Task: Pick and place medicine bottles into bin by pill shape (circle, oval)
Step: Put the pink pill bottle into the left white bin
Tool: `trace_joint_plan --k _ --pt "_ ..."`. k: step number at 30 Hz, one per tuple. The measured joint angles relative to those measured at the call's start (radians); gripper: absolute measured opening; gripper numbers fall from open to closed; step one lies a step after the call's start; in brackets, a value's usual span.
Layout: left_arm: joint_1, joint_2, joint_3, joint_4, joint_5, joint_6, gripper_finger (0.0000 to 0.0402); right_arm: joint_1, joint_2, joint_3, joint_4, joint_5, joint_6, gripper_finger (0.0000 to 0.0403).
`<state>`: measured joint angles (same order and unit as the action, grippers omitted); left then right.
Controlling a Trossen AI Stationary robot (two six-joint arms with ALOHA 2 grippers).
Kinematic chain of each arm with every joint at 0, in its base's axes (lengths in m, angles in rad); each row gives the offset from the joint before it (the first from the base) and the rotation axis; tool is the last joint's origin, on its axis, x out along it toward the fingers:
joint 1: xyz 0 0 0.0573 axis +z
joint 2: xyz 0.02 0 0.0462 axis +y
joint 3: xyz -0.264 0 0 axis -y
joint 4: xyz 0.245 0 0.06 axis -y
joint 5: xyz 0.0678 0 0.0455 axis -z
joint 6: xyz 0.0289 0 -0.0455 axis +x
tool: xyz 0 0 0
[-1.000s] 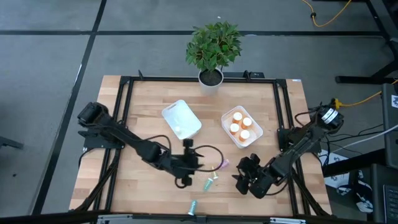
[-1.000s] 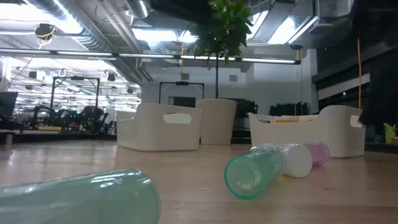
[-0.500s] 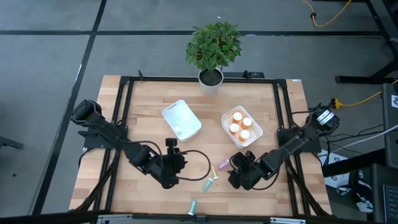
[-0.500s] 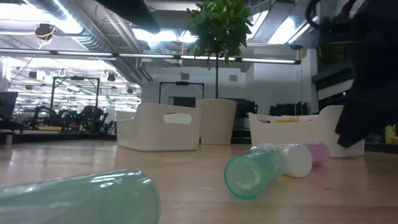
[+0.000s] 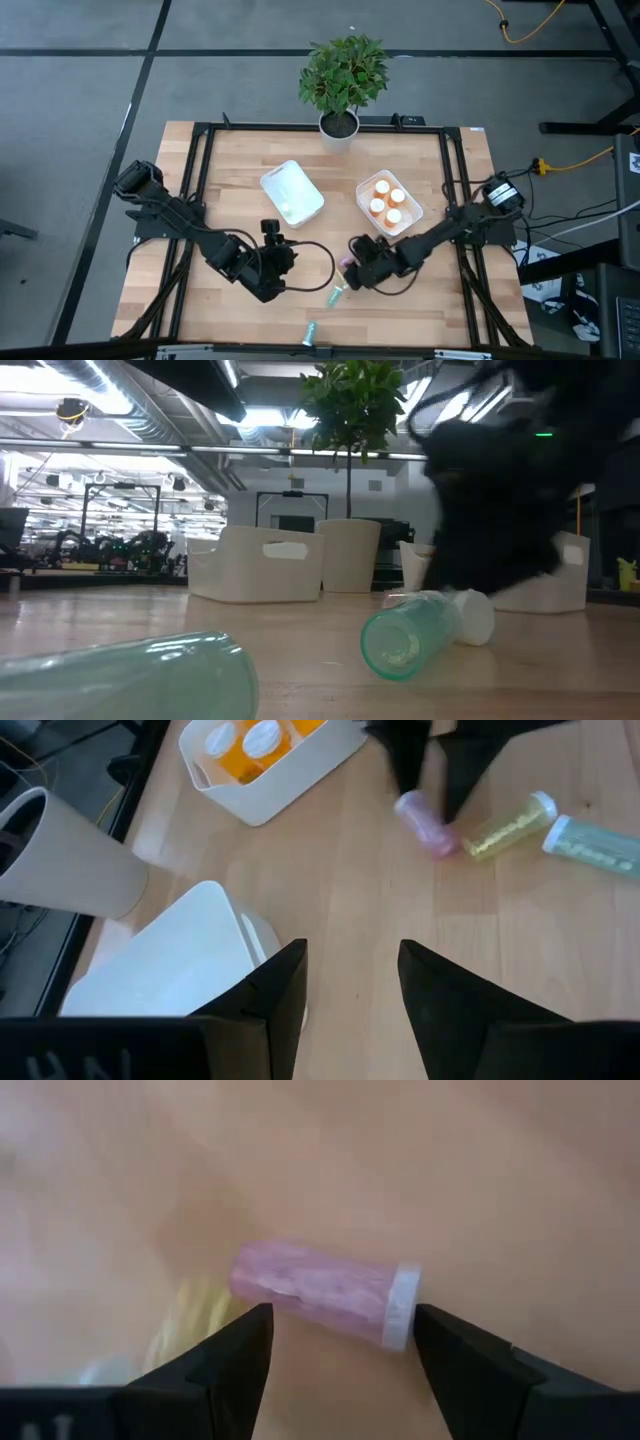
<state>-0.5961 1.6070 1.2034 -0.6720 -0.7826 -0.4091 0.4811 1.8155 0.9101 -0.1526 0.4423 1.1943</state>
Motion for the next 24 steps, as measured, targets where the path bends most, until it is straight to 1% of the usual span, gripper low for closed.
trace_joint_plan --k 4,7,11,14,17,19,22,24 --pt "0.000 0.000 0.000 0.000 -0.001 0.000 0.0151 -0.070 0.009 0.040 0.010 0.081 -0.044 0.0245" --pt "0.000 0.000 0.000 0.000 -0.001 -0.007 0.0151 -0.116 0.014 0.062 0.016 0.068 -0.108 0.0245" --pt "-0.003 0.000 0.000 0.005 -0.001 -0.010 0.0151 -0.150 0.009 0.101 0.008 0.058 -0.189 0.0245" --pt "-0.003 0.000 0.000 0.019 0.006 -0.019 0.0151 -0.159 -0.009 0.161 -0.042 0.050 -0.269 0.0245" --pt "-0.003 0.001 0.000 0.017 0.016 -0.045 0.0151 -0.158 -0.040 0.245 -0.156 0.002 -0.343 0.0245" --pt "-0.007 0.001 0.000 0.014 0.017 -0.056 0.0151 -0.146 -0.056 0.306 -0.263 -0.062 -0.361 0.0245" --pt "-0.013 0.001 0.000 0.014 0.006 -0.057 0.0151 -0.109 -0.063 0.372 -0.413 -0.127 -0.326 0.0245" --pt "-0.019 0.001 0.000 0.012 -0.037 -0.061 0.0151 -0.078 -0.062 0.384 -0.477 -0.126 -0.265 0.0245"
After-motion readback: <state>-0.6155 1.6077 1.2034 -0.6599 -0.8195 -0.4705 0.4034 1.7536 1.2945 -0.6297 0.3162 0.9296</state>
